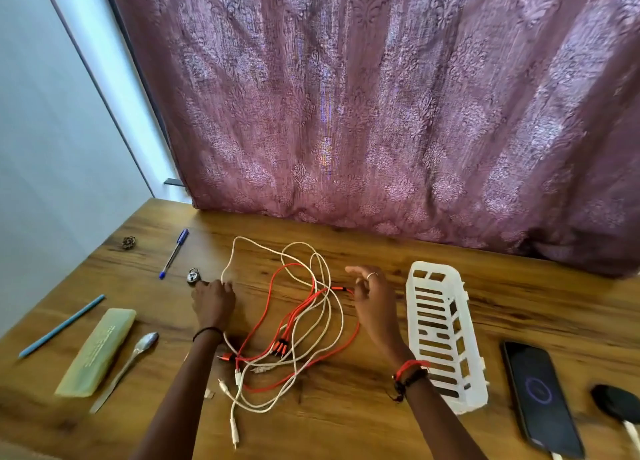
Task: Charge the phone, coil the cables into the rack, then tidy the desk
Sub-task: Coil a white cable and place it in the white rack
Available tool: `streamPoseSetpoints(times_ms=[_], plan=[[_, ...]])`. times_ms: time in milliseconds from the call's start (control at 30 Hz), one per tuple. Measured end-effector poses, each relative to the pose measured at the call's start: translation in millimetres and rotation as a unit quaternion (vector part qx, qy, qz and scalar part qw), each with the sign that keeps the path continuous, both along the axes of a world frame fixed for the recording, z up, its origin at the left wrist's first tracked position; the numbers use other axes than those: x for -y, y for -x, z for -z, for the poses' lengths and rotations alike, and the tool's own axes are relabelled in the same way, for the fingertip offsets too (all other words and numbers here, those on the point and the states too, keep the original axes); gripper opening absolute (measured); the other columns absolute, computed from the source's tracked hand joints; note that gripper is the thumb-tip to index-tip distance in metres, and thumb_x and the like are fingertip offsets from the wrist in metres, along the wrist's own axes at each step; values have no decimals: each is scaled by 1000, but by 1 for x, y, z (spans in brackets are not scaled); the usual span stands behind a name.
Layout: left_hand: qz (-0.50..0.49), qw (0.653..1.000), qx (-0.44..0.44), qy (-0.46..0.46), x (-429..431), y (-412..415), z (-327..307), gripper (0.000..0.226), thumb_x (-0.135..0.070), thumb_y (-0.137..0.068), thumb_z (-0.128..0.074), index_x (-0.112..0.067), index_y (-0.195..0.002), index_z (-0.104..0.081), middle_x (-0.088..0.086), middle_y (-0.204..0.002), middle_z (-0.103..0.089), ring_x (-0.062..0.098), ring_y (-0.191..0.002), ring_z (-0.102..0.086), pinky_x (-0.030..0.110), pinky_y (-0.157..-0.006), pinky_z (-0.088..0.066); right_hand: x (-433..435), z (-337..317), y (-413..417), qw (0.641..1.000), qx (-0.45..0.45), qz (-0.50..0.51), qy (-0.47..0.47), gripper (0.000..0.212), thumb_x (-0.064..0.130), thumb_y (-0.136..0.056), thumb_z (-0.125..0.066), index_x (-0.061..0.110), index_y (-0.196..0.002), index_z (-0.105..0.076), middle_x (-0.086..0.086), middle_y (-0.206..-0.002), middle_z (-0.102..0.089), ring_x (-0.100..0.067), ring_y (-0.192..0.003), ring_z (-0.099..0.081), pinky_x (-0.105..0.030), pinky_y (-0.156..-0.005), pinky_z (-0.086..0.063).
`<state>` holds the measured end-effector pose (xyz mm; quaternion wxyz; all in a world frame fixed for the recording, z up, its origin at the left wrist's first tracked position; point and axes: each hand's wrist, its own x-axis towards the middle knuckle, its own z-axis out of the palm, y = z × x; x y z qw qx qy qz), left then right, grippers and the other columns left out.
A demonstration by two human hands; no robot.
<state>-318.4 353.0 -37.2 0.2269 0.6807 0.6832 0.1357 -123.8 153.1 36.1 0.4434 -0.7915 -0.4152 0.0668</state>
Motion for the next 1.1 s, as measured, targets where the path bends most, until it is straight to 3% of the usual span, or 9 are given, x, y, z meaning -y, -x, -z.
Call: streamPoseSetpoints(times_ms=[200,267,367,533,667,767,867,933,1100], plan=[[26,971,235,19,0,1,-39,32,-19,-95,-46,0,-80,-66,12,-65,-66,26,-57,-62,37,-63,-53,-14,-2,0,999,-14,-25,-13,30,0,-92,-47,10,-114,-64,-6,-115,-62,-13,-101,-59,-12,-83,-38],[53,964,260,10,2,-7,-66,31,-21,-96,-46,-3,-83,-67,7,-61,-64,21,-50,-58,28,-55,-46,-20,-4,-1,999,-22,-38,-17,28,4,-94,-46,11,-115,-63,-5,-116,-64,-14,-105,-60,-20,-90,-44],[107,954,278,-4,0,-20,-103,32,-25,-96,-48,-13,-74,-67,4,-56,-61,22,-47,-55,33,-60,-47,-31,-12,-1,996,-40,-72,-39,29,6,-94,-46,11,-117,-62,-2,-116,-66,-10,-108,-60,-32,-97,-49],[198,944,264,-28,11,-52,-162,37,-30,-92,-54,-23,-57,-63,-10,-38,-56,10,-37,-51,31,-59,-47,-55,-54,-5,990,-1,-125,-72,41,5,-95,-46,20,-133,-50,2,-102,-64,4,-84,-56,-3,-77,-38],[305,933,188,-31,32,-84,-197,43,-28,-92,-55,-22,-49,-57,-12,-35,-52,9,-42,-49,30,-59,-45,-73,-87,-15,977,61,-193,-70,48,5,-92,-52,24,-135,-47,4,-96,-52,-4,-87,-50,-5,-79,-36],[351,915,199,-10,37,-100,-211,38,-24,-92,-53,-19,-55,-58,-10,-39,-56,7,-41,-52,31,-58,-48,-80,-108,-27,968,57,-232,-72,38,12,-84,-58,22,-121,-60,-1,-92,-50,-10,-81,-50,-11,-73,-38],[398,884,245,18,43,-106,-228,36,-20,-94,-53,-15,-60,-60,-10,-38,-56,1,-34,-50,19,-51,-44,-79,-126,-46,963,147,-210,-80,33,15,-82,-59,11,-114,-66,-6,-88,-60,-11,-81,-53,-17,-75,-42],[408,859,300,71,46,-109,-237,33,-18,-95,-52,5,-78,-66,-6,-35,-54,1,-32,-48,12,-42,-41,-78,-140,-59,965,180,-177,-75,22,9,-85,-61,4,-104,-70,-14,-92,-68,-20,-85,-60,-26,-78,-44],[445,796,376,165,47,-108,-246,32,-17,-99,-41,4,-104,-65,-7,-41,-49,6,-40,-53,15,-51,-45,-78,-159,-100,978,159,-79,-109,17,10,-87,-61,1,-95,-72,-18,-82,-67,-20,-72,-58,-12,-65,-38]])
